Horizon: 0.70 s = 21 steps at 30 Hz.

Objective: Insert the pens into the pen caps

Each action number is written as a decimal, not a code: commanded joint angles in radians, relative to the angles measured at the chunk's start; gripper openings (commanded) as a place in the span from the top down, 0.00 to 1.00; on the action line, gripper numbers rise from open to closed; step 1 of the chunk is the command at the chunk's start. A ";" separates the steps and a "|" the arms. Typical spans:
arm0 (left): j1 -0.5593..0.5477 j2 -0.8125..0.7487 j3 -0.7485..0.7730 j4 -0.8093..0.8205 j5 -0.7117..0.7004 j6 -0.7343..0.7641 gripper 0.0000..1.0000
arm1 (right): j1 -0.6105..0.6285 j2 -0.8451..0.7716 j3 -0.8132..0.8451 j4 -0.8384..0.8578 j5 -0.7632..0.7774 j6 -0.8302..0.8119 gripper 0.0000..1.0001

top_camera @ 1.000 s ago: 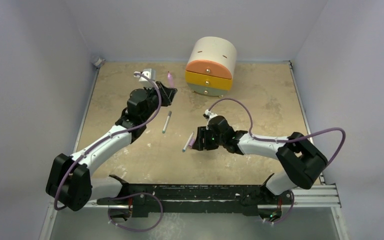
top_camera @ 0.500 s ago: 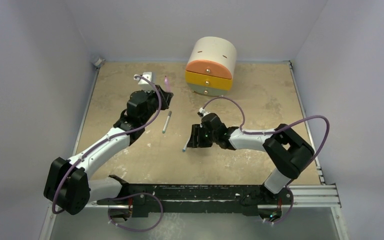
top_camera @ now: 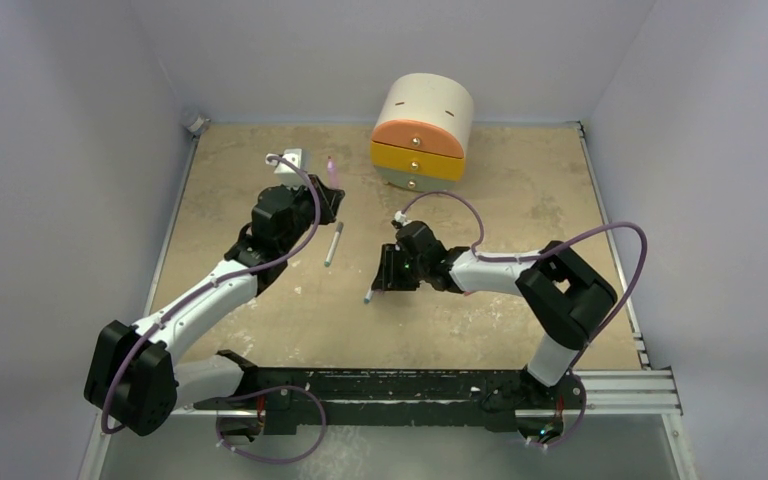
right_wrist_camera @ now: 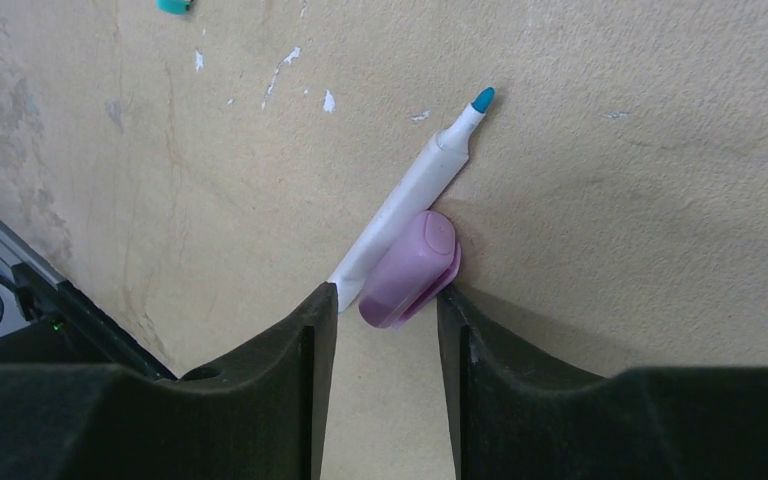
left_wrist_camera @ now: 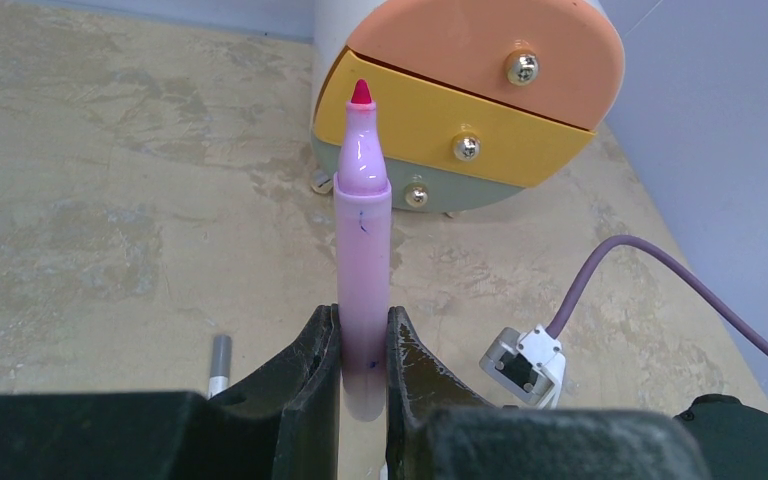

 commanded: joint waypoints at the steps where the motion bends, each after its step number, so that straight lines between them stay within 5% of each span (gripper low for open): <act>1: 0.000 -0.028 -0.004 0.041 -0.008 0.023 1.00 | 0.002 0.006 0.028 -0.062 0.029 0.023 0.58; 15: 0.000 -0.022 -0.010 0.046 0.007 0.026 1.00 | 0.002 -0.006 0.019 -0.074 0.019 0.034 1.00; 21: -0.001 -0.009 -0.009 0.054 0.024 0.024 1.00 | 0.002 -0.066 0.002 -0.092 0.043 0.034 1.00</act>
